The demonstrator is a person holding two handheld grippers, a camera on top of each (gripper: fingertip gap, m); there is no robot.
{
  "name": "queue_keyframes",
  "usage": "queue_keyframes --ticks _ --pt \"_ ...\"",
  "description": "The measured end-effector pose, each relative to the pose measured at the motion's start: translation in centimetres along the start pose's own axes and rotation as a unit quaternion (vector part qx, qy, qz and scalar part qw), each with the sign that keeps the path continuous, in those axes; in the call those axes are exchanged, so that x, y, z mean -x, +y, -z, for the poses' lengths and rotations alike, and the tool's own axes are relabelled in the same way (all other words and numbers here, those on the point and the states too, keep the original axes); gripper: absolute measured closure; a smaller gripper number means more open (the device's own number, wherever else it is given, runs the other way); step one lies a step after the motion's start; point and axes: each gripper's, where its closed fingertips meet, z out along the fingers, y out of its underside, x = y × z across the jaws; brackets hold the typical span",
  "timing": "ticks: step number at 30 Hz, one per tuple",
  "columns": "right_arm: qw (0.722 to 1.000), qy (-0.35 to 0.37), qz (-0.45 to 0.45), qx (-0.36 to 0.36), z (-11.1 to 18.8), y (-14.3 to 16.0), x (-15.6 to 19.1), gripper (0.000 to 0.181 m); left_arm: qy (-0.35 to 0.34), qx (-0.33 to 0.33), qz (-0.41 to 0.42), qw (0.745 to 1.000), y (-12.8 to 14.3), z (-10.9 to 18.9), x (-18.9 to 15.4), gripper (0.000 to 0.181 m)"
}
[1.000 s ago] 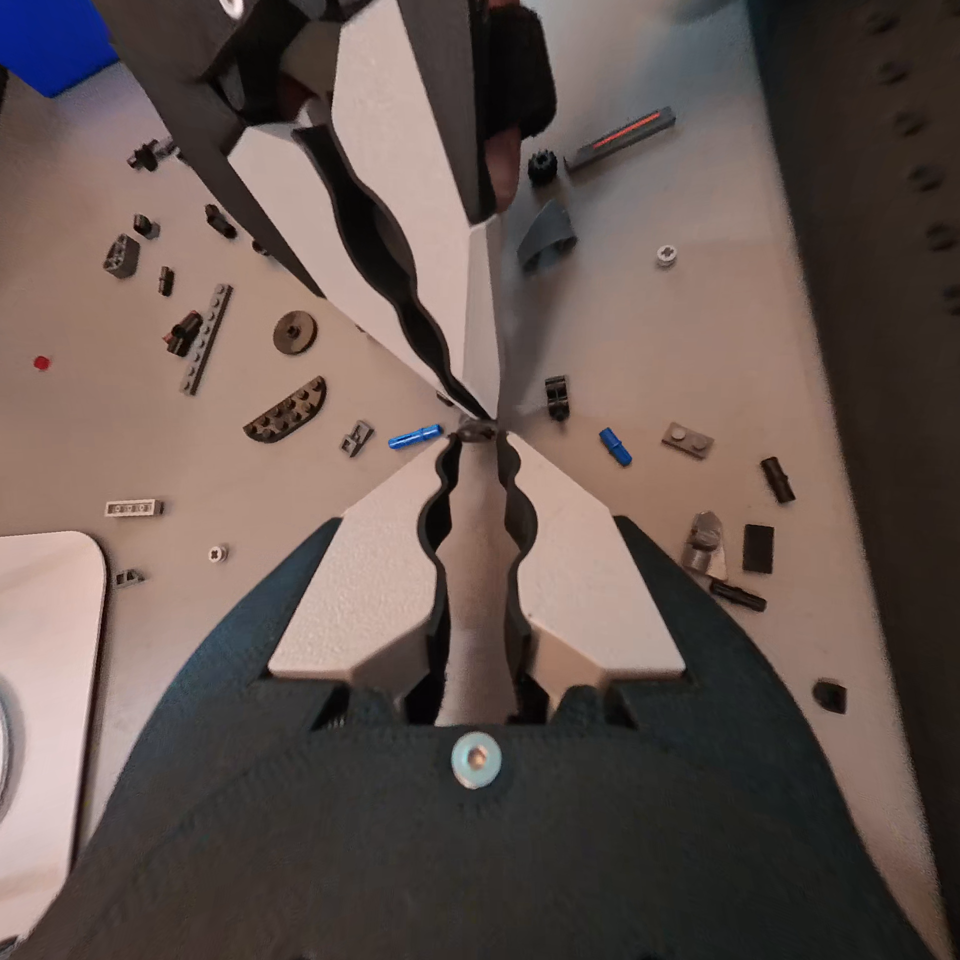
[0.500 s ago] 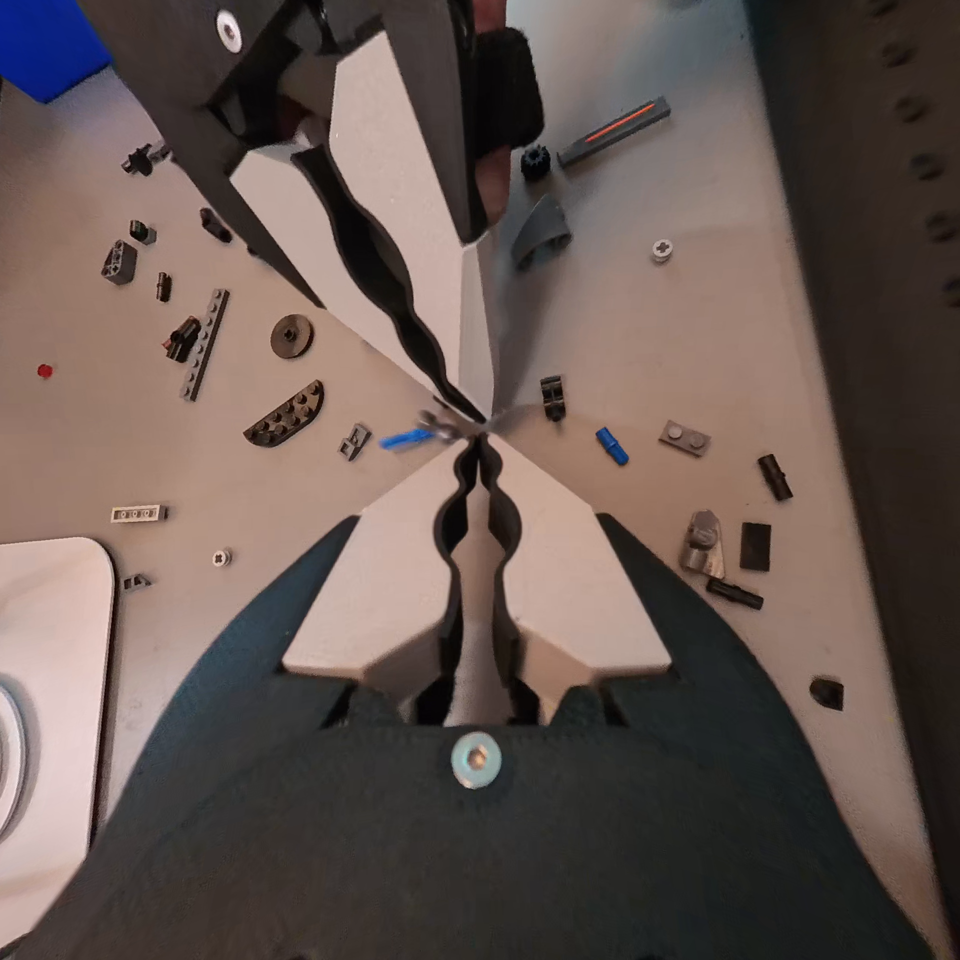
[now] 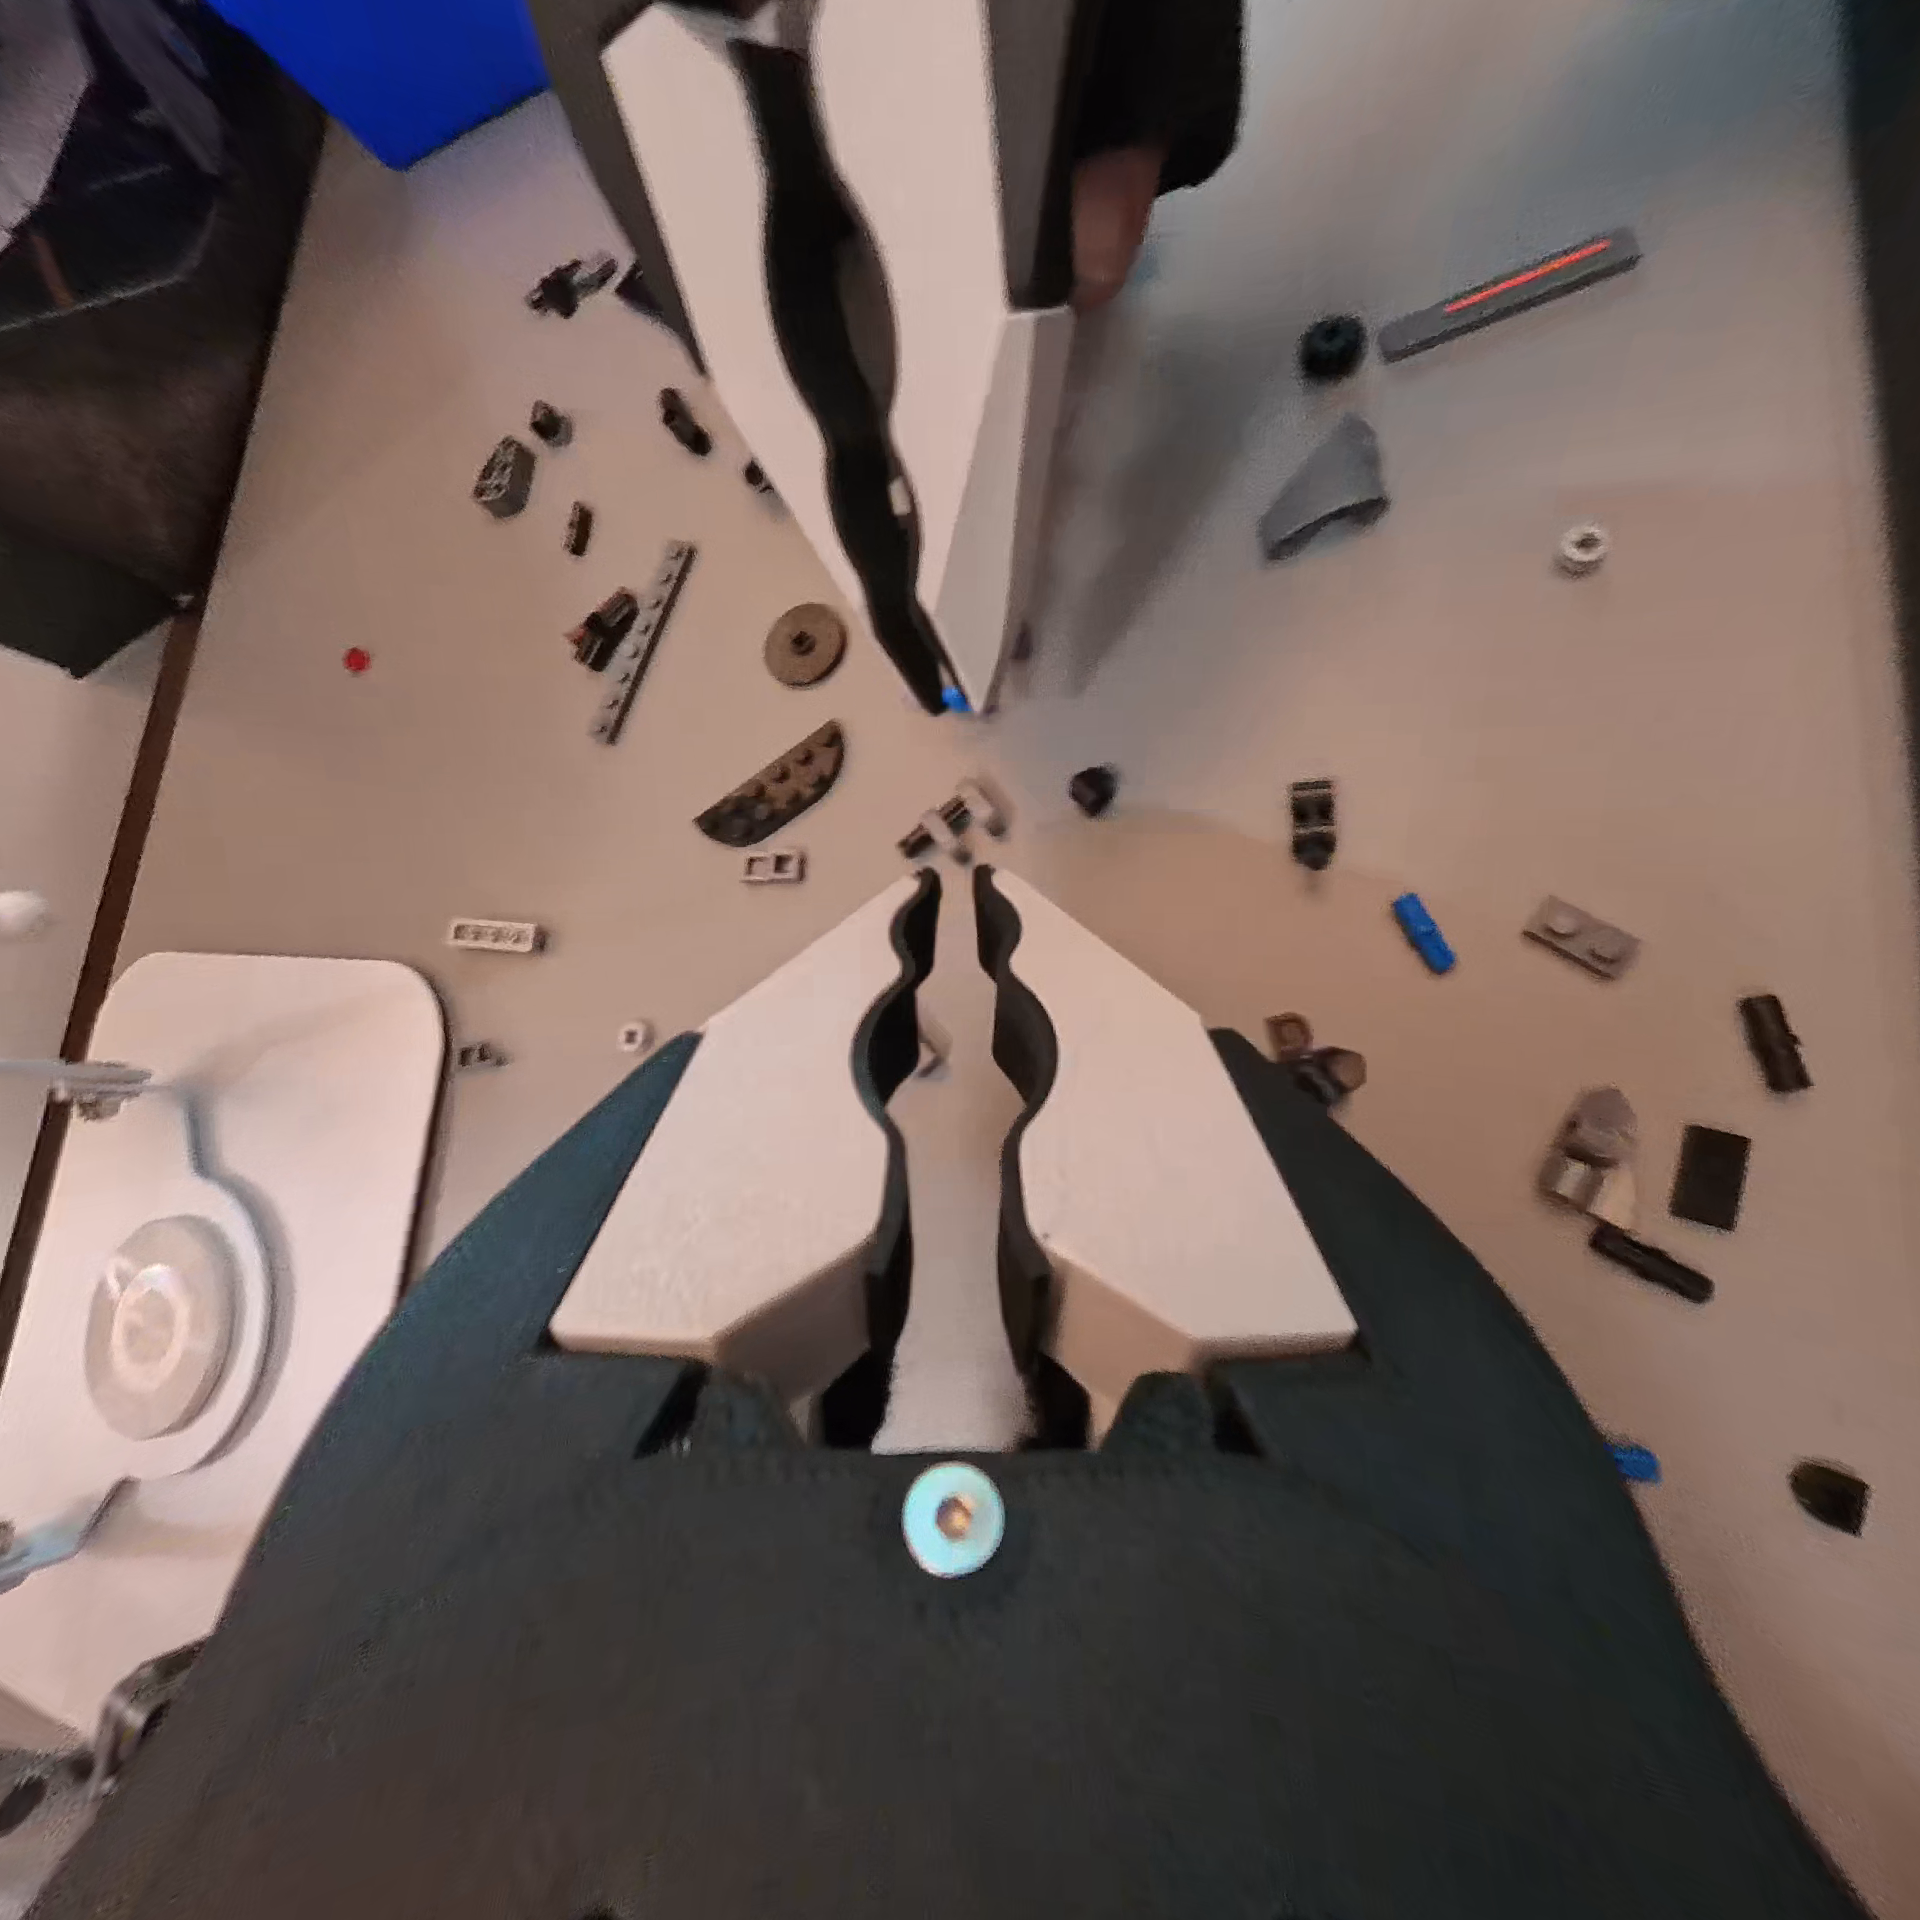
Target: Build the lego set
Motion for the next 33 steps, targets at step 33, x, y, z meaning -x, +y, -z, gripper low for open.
queue_keyframes --ticks 33 --pt "0.995 0.019 0.059 0.076 -3.1 1.6 0.0 0.180 0.062 0.062 0.050 0.995 1.6 -3.3 -0.6 0.163"
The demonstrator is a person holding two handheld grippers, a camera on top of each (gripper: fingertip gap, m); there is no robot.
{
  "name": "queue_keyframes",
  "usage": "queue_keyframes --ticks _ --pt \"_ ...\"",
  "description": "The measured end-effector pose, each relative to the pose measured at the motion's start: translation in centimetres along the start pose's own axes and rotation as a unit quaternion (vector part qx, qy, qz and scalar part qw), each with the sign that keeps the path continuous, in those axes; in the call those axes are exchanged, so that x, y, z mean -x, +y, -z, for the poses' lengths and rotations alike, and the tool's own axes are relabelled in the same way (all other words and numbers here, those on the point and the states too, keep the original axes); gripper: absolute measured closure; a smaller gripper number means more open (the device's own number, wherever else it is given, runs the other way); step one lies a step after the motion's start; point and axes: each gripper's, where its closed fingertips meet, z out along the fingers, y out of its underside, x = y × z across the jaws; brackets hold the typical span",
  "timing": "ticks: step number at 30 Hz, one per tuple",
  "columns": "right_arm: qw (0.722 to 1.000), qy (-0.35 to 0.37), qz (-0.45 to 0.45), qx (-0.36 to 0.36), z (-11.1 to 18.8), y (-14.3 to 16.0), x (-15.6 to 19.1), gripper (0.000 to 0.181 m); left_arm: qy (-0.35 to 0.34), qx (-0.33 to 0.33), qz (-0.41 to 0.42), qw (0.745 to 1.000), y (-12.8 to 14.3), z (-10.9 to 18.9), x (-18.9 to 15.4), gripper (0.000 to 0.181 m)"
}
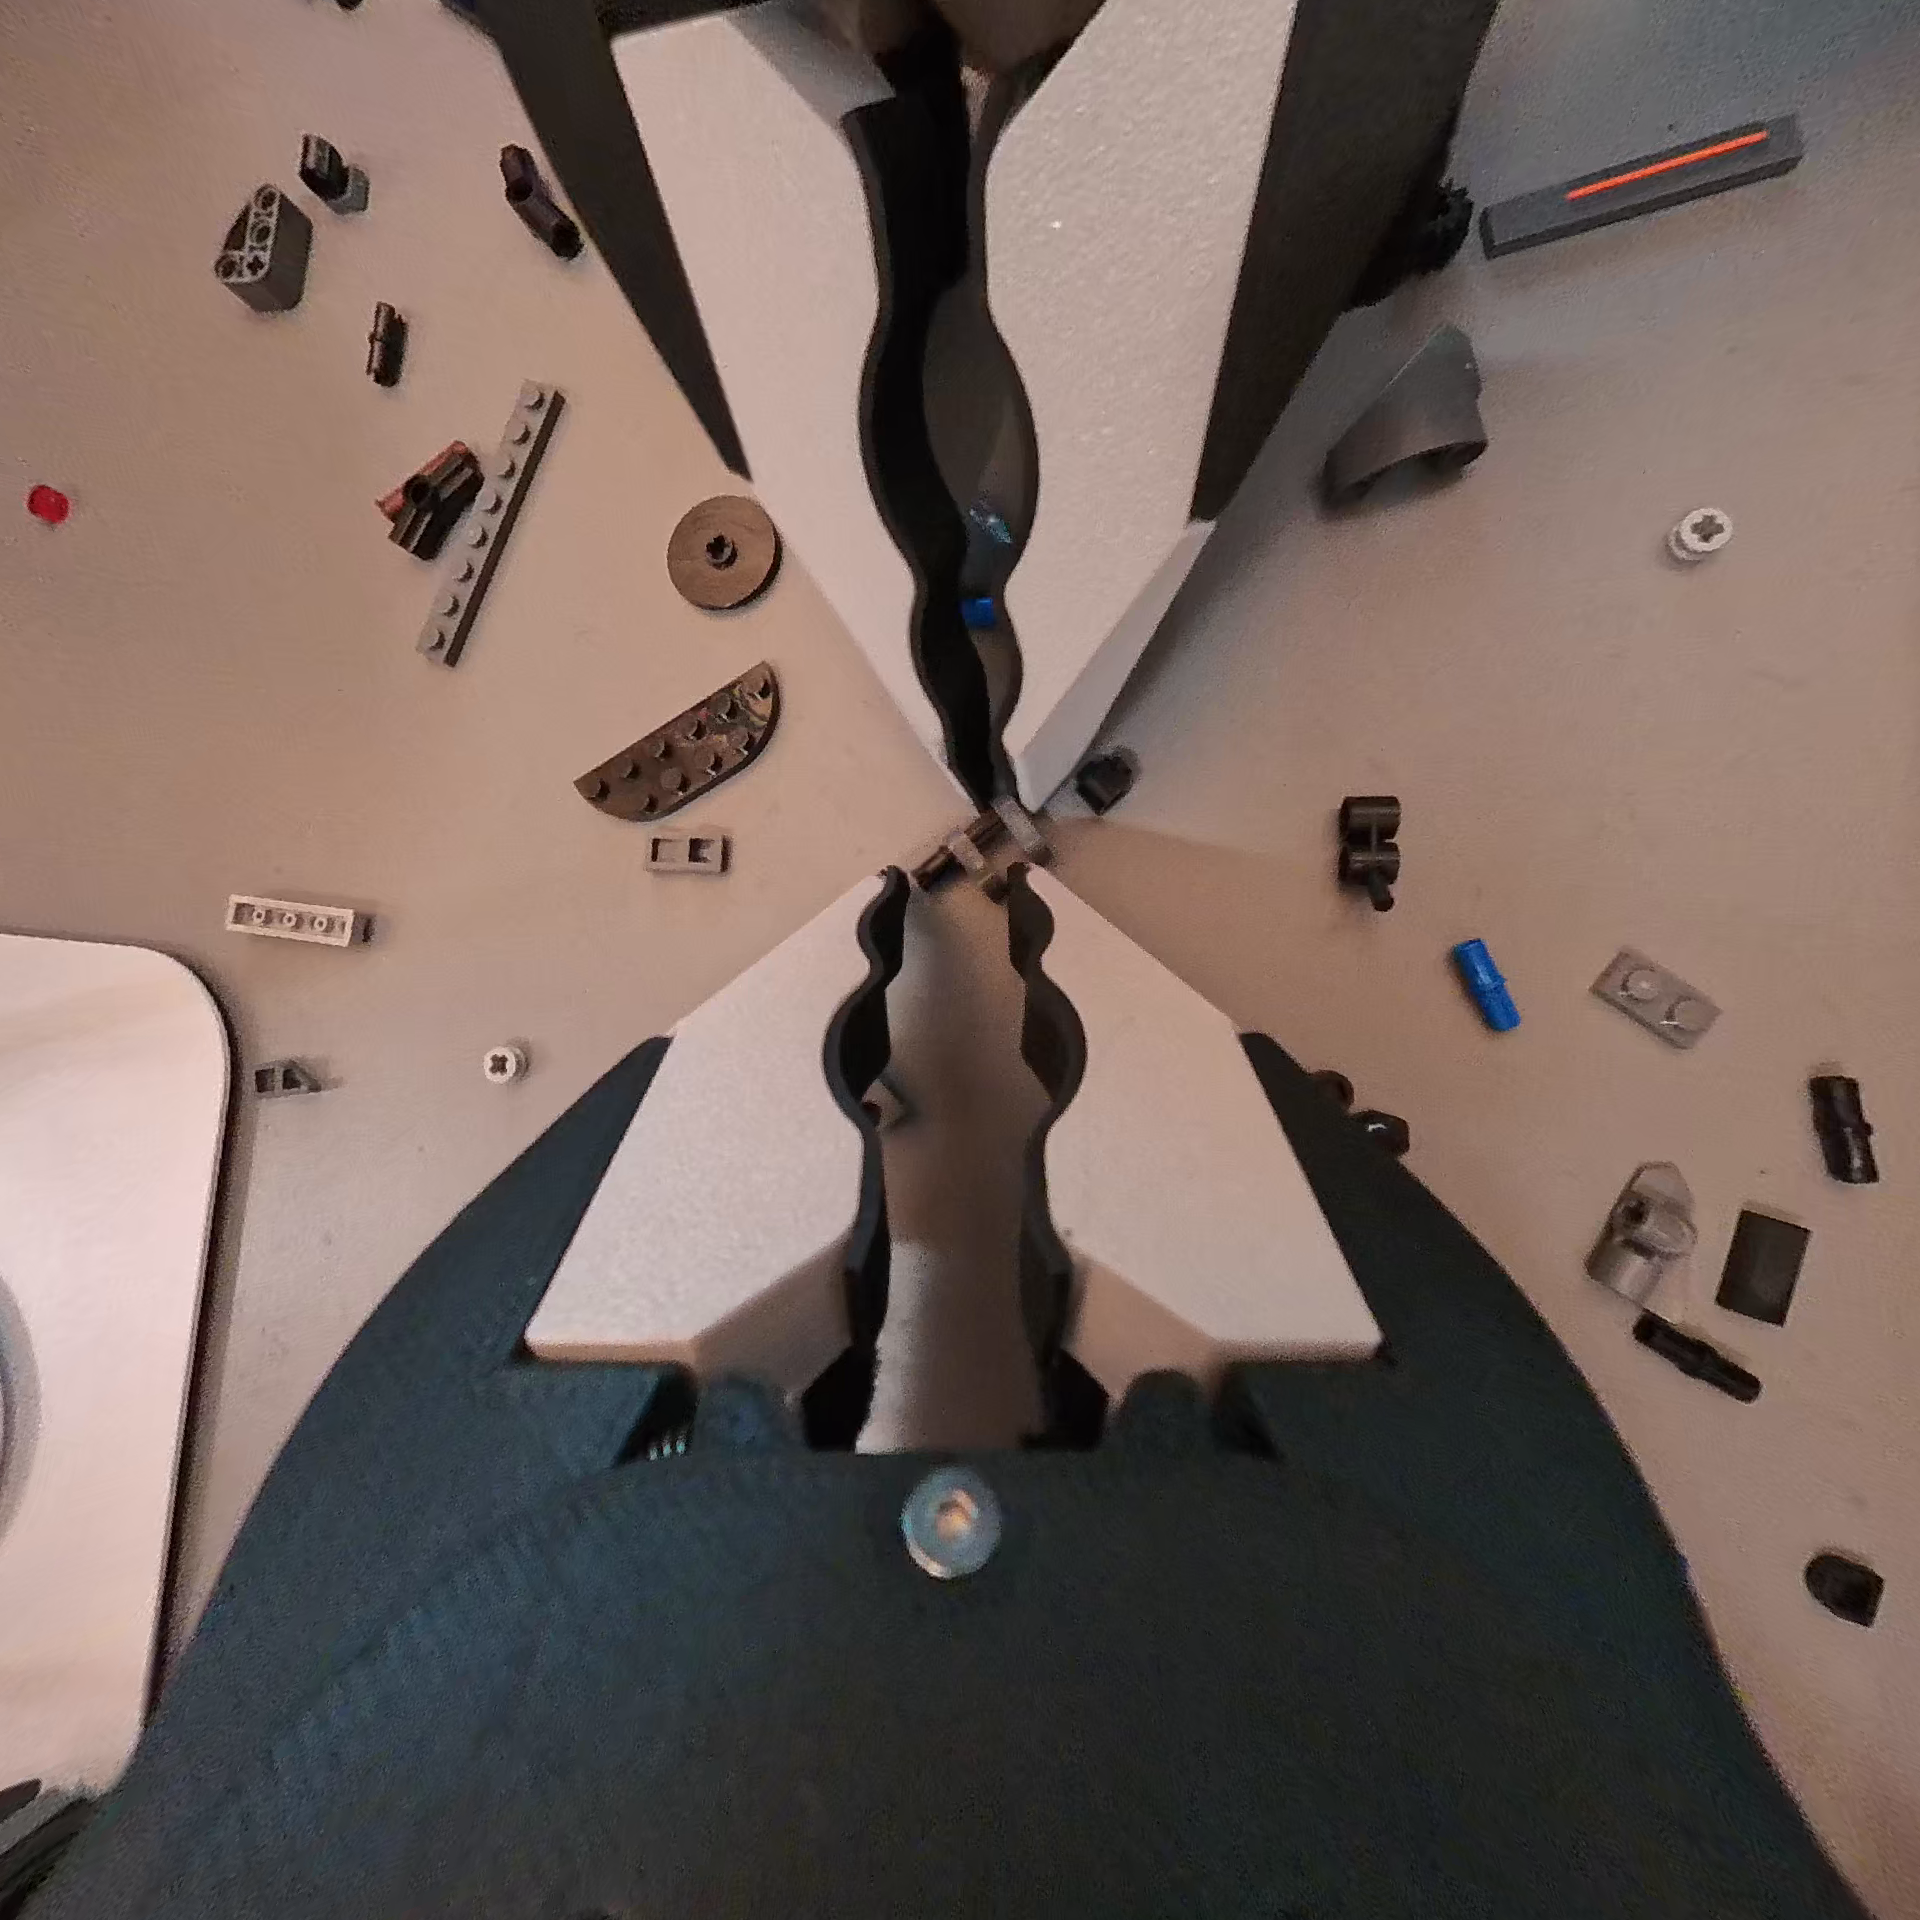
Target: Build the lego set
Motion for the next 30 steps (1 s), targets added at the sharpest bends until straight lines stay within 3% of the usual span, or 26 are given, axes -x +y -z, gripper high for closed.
queue_keyframes --ticks 6,18,30 --pt "1.000 -0.001 -0.015 0.007 0.0 0.1 0.2 0.180 0.019 0.008 0.014 1.000 0.3 0.5 -0.4 0.151" --pt "1.000 -0.019 -0.019 0.002 -0.3 -0.5 1.2 0.180 0.036 0.006 0.017 0.999 0.2 0.3 -1.4 0.158" --pt "0.999 0.022 0.045 -0.005 -0.2 -0.5 -0.1 0.161 0.037 0.003 0.004 0.999 0.1 0.2 -1.5 0.167"
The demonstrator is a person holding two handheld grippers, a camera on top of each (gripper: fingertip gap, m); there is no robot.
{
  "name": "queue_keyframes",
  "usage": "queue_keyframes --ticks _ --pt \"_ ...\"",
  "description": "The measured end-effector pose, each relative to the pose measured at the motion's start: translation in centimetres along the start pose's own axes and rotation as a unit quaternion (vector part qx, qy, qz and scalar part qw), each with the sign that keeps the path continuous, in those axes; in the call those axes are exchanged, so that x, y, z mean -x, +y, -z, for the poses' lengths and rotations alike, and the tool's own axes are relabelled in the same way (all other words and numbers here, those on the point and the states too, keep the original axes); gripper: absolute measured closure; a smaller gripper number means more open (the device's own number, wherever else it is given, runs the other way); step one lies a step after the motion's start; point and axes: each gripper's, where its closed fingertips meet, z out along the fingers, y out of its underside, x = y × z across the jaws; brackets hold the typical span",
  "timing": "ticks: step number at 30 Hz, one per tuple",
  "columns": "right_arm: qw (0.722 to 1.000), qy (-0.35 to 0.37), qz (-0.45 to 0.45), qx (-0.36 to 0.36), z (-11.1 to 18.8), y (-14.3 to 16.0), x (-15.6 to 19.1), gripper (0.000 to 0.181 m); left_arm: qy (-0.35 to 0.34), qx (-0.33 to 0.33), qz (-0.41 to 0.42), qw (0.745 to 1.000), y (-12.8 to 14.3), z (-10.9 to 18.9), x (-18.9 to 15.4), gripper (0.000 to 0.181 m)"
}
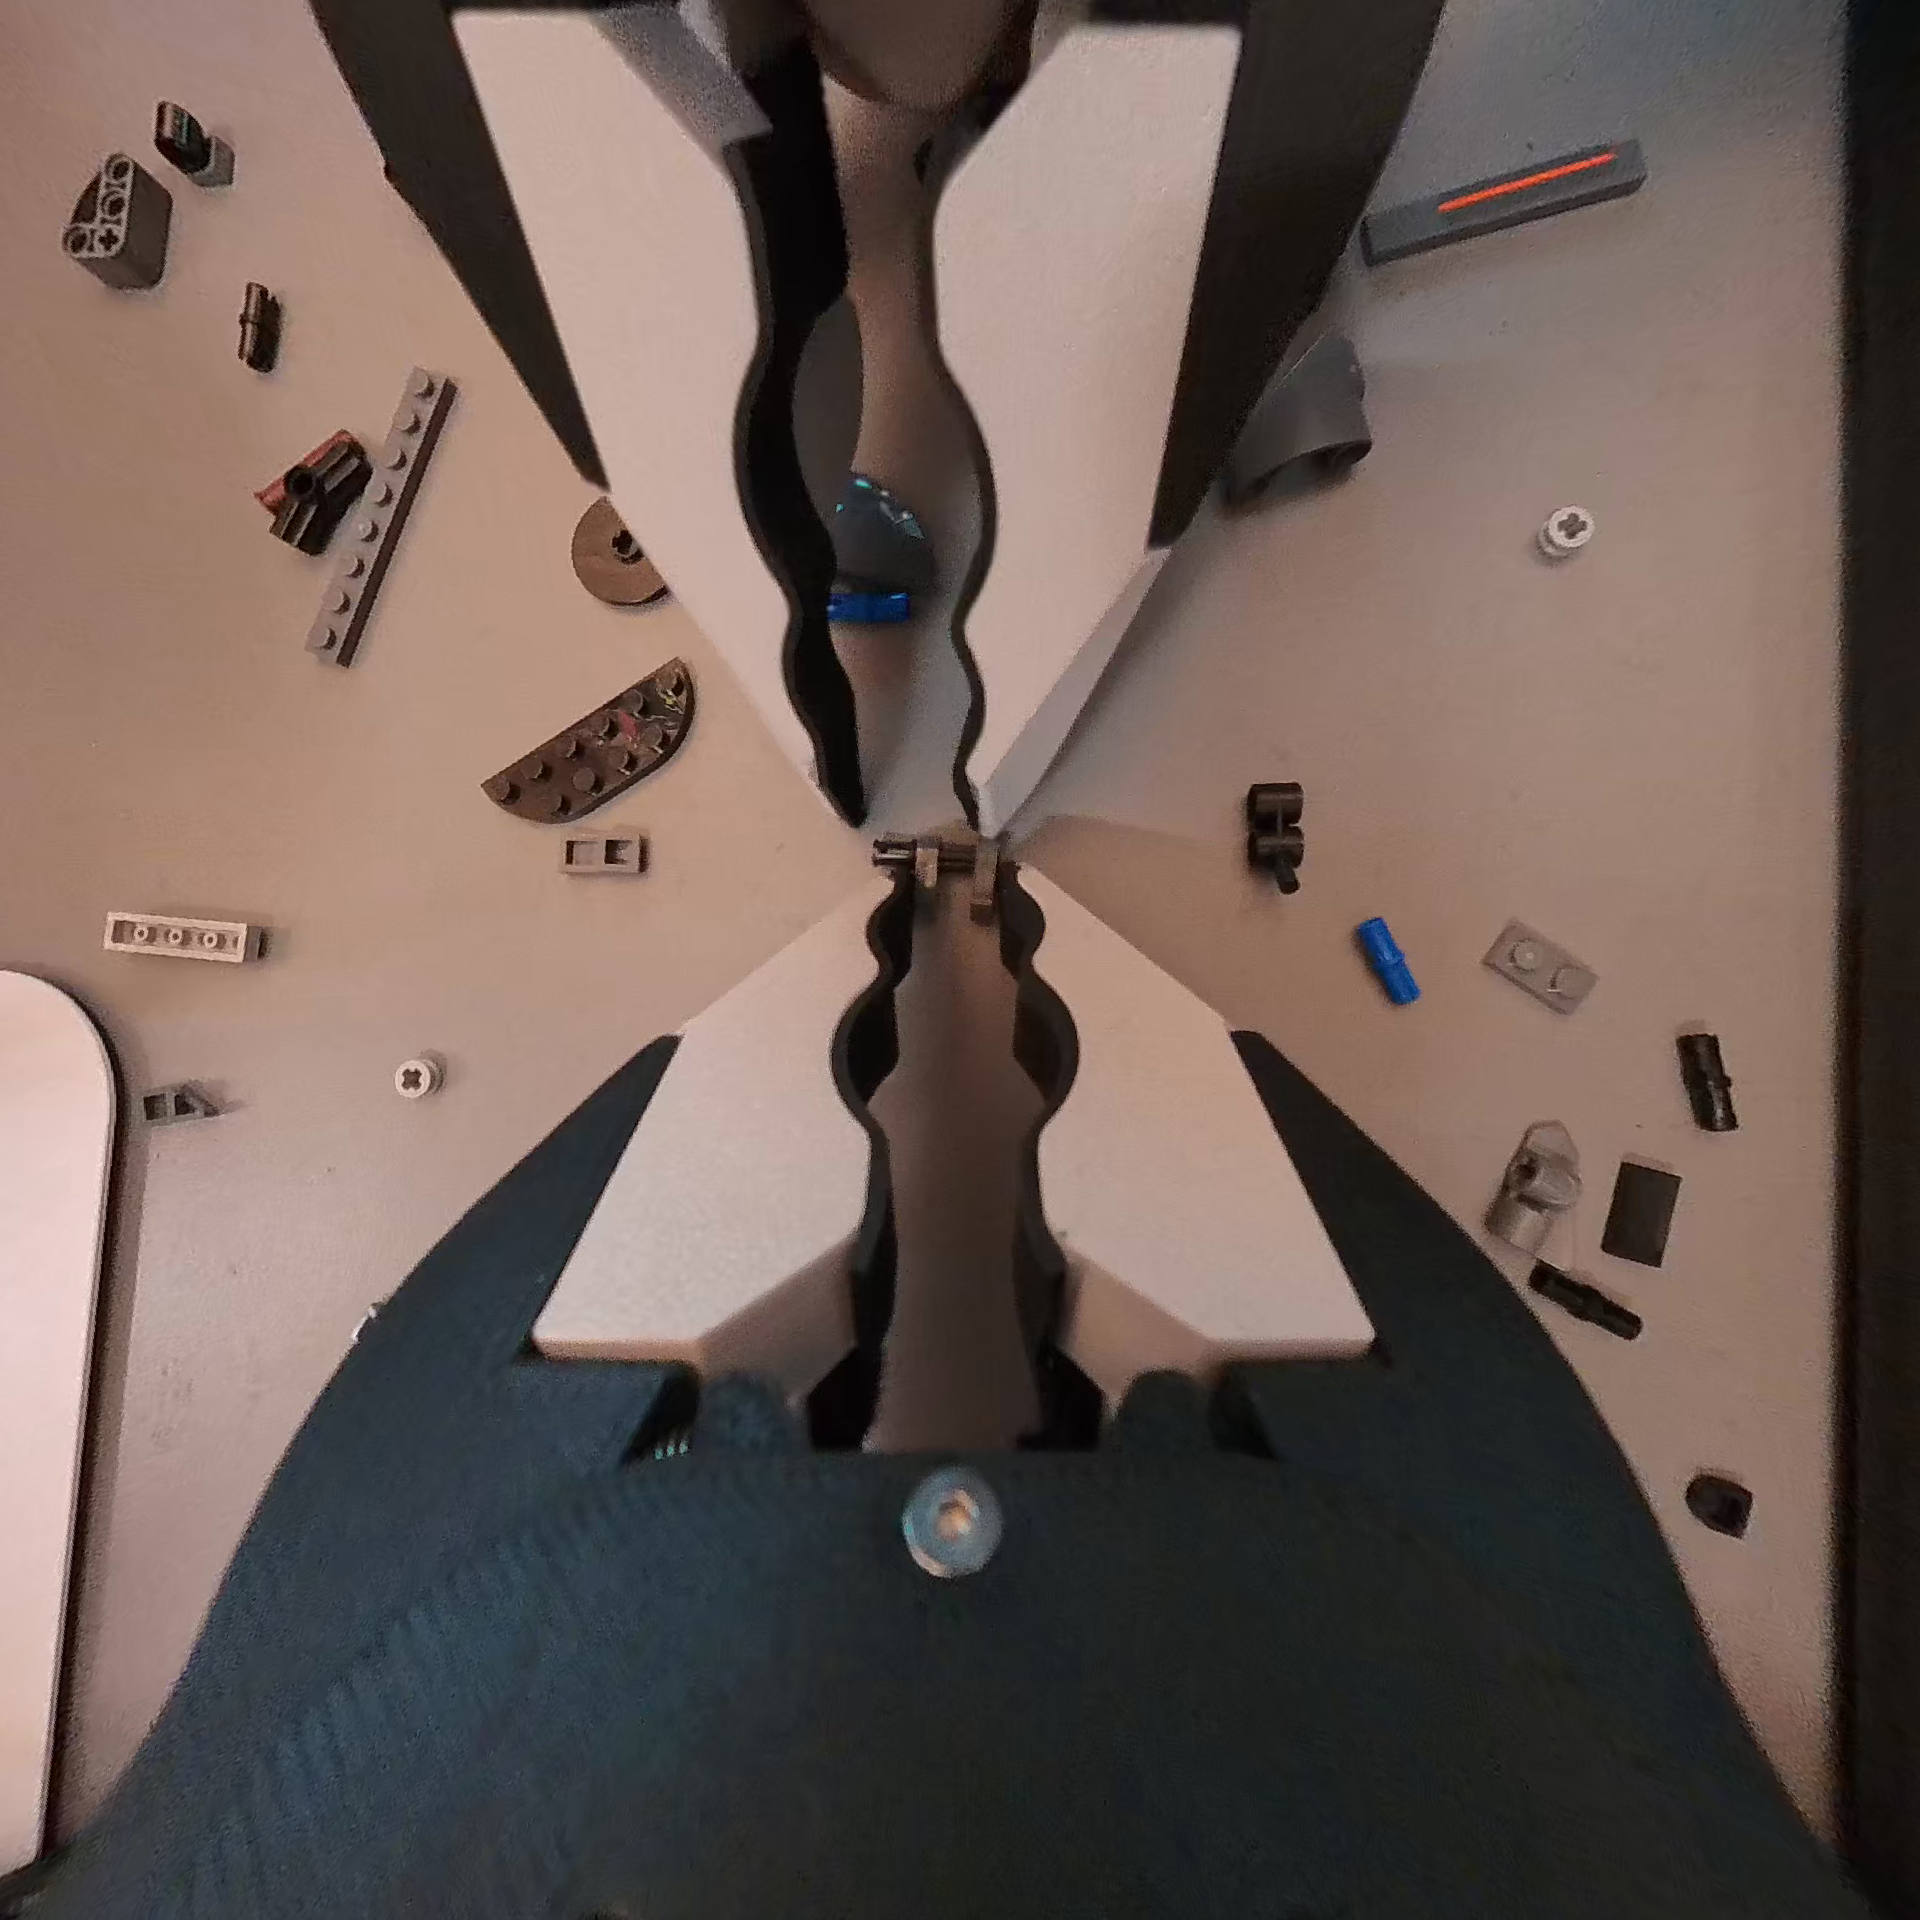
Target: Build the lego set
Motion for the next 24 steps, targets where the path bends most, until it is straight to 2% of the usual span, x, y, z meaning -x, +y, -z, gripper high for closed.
queue_keyframes --ticks 9,16,24 --pt "0.999 -0.018 0.023 -0.018 -0.21 -0.22 0.41 0.149 0.005 -0.005 -0.001 1.000 -0.04 -0.04 0.03 0.167" --pt "0.998 -0.027 0.042 -0.028 -0.27 -0.34 0.49 0.160 0.005 -0.005 -0.012 1.000 0.01 -0.01 0.04 0.168" --pt "0.997 -0.030 0.071 -0.025 -0.31 -0.44 0.53 0.160 0.014 -0.008 -0.015 1.000 0.02 0.00 0.00 0.168"
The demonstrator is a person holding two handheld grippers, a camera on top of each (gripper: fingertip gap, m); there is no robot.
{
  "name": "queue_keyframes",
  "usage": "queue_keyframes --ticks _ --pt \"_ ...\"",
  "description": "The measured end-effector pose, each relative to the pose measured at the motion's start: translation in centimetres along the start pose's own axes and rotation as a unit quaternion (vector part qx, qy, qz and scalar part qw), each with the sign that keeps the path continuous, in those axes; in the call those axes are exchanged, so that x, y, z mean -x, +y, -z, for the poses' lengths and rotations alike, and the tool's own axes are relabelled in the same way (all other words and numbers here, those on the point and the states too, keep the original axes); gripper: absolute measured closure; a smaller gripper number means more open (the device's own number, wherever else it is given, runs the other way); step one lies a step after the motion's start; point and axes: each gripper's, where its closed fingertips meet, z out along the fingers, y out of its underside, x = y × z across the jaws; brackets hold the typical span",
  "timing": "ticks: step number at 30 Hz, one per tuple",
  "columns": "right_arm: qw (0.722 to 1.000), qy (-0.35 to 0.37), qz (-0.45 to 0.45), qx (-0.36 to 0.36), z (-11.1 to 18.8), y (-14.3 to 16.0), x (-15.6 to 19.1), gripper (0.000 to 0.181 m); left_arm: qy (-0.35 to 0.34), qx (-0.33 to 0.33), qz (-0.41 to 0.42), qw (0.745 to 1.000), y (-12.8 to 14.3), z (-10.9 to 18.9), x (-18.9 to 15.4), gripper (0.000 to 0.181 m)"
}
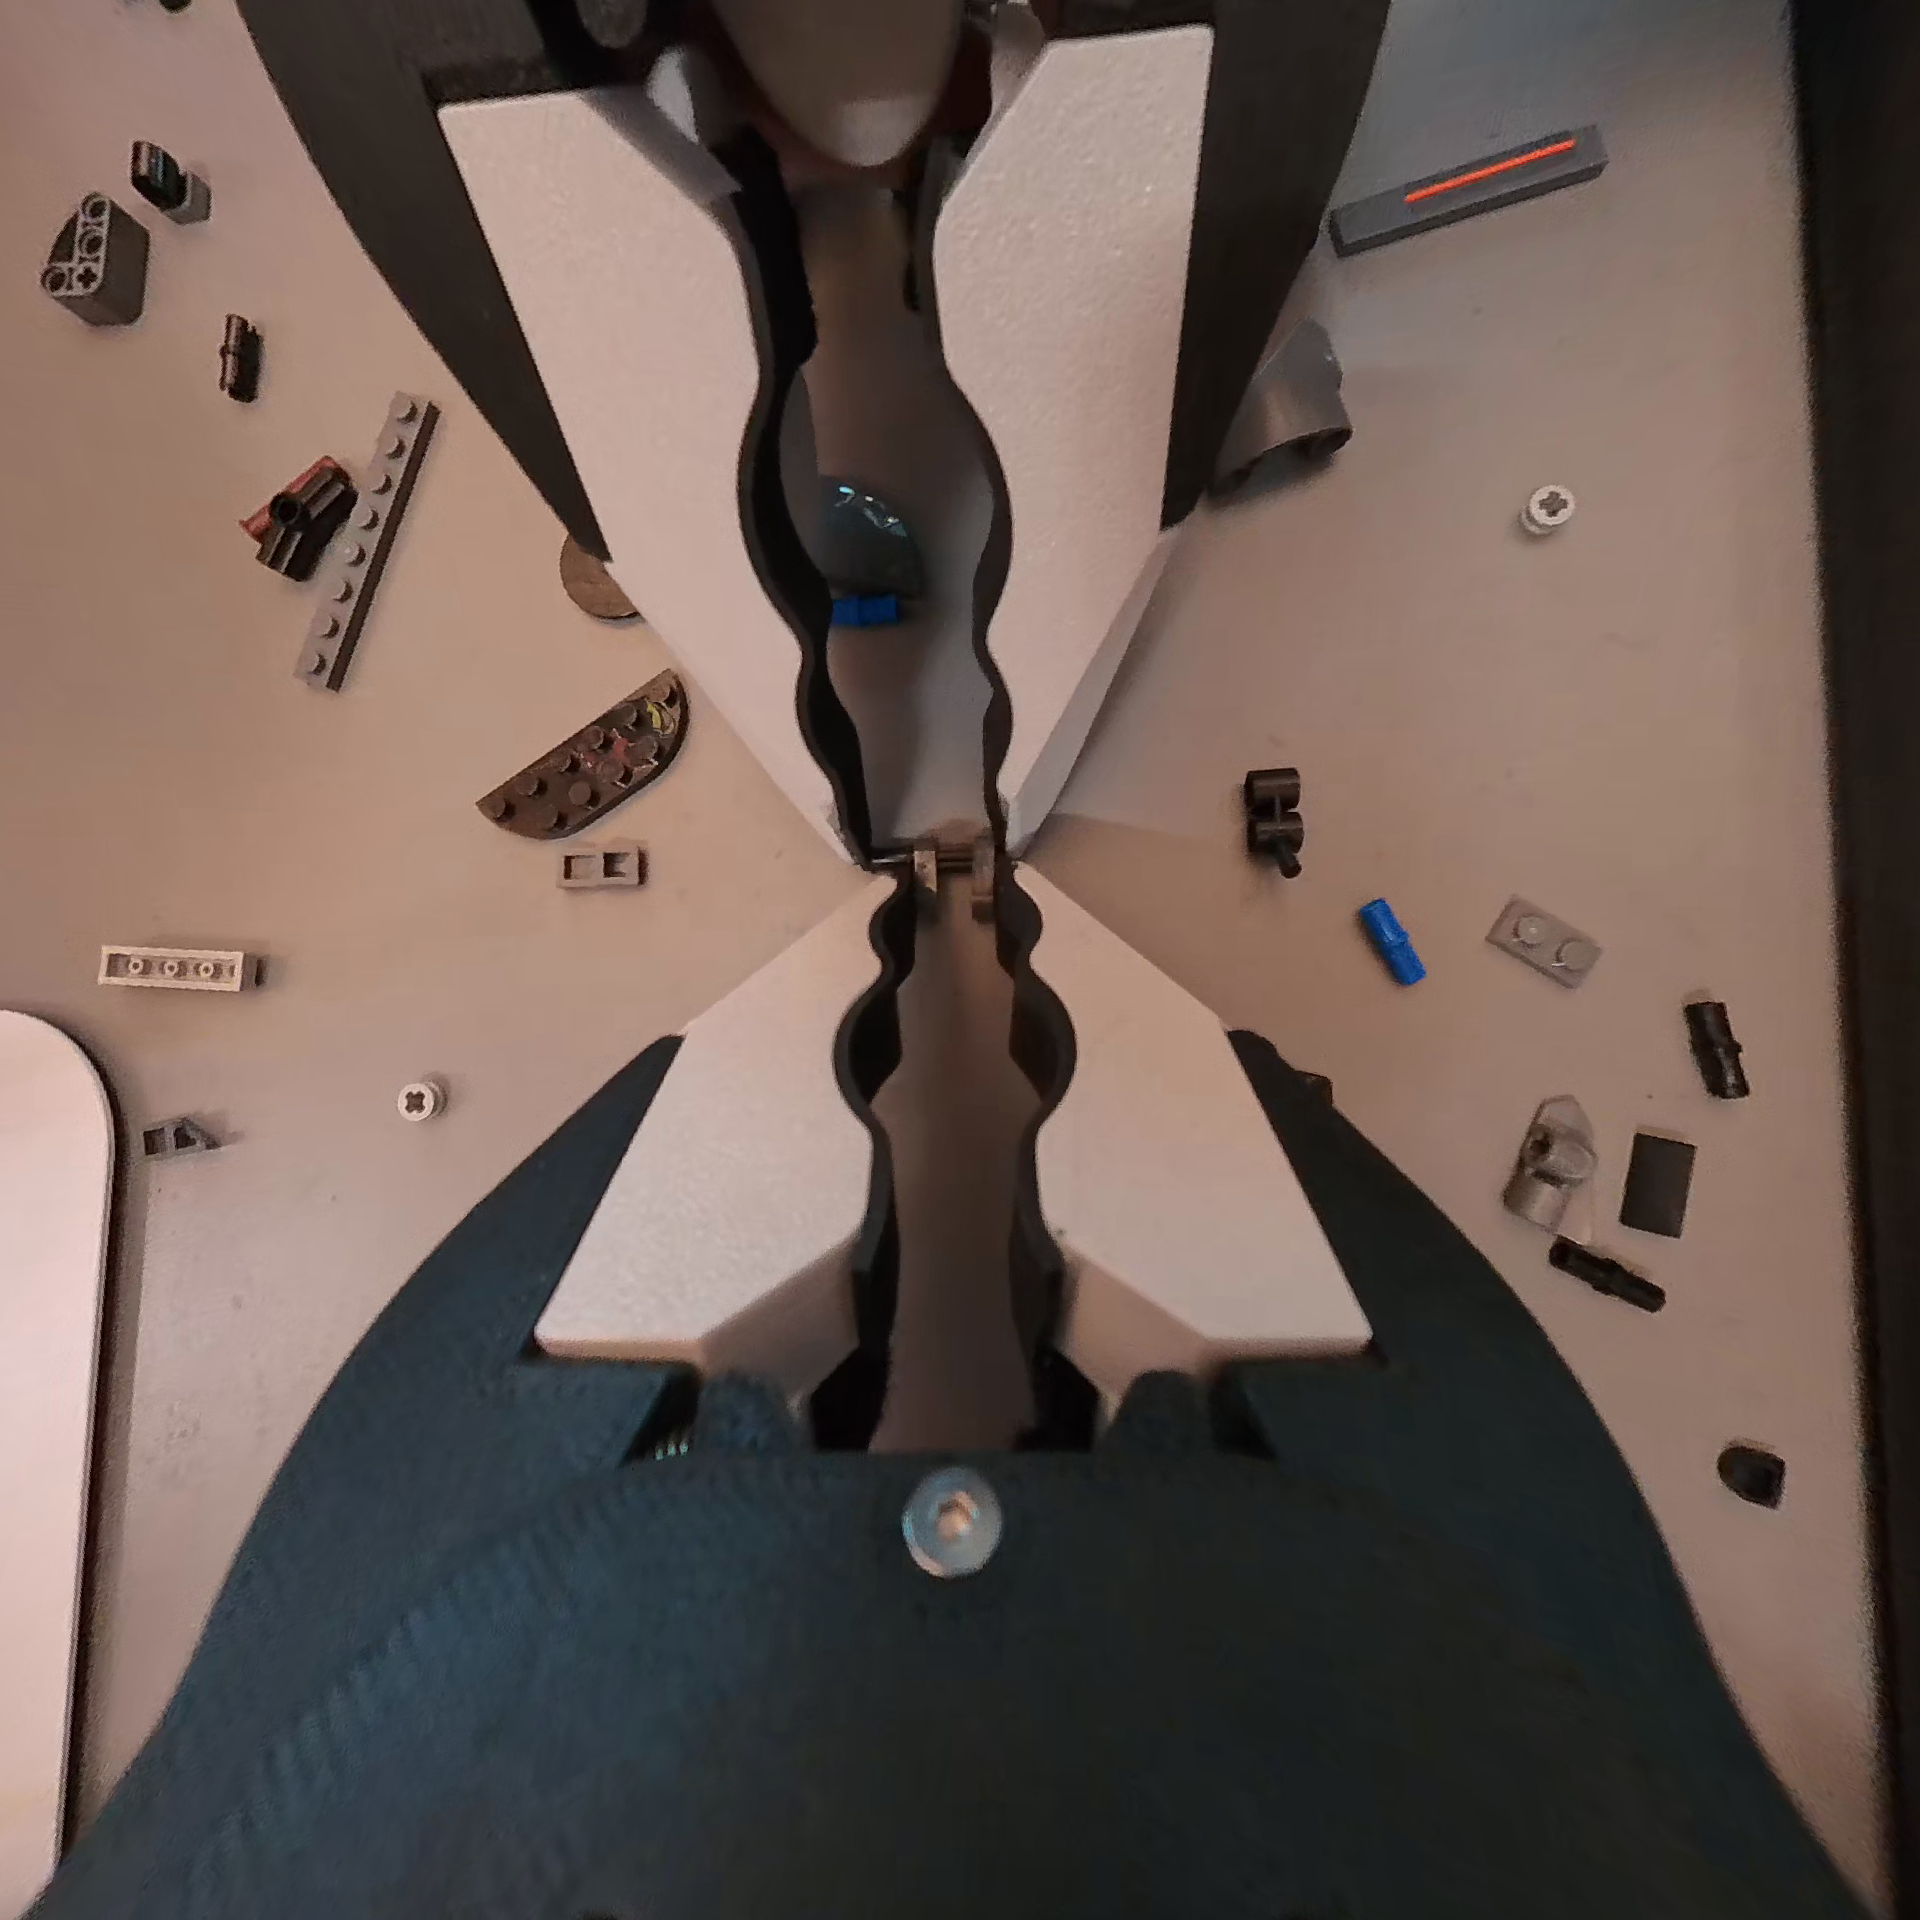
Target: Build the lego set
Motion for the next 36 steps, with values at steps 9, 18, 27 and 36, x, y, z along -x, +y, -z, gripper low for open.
queue_keyframes --ticks 9,18,27,36 --pt "1.000 -0.015 0.025 -0.003 -0.04 -0.04 0.13 0.160 0.008 0.000 -0.011 1.000 0.06 0.02 -0.11 0.168" --pt "0.998 -0.034 0.050 -0.003 -0.06 0.00 0.21 0.161 0.014 0.003 -0.020 1.000 0.10 0.03 -0.17 0.169" --pt "0.997 -0.044 0.066 0.002 -0.06 0.03 0.23 0.162 0.021 0.007 -0.024 0.999 0.13 0.02 -0.19 0.169" --pt "0.996 -0.047 0.077 0.006 -0.04 0.06 0.28 0.162 0.025 0.006 -0.033 0.999 0.14 0.02 -0.24 0.170"
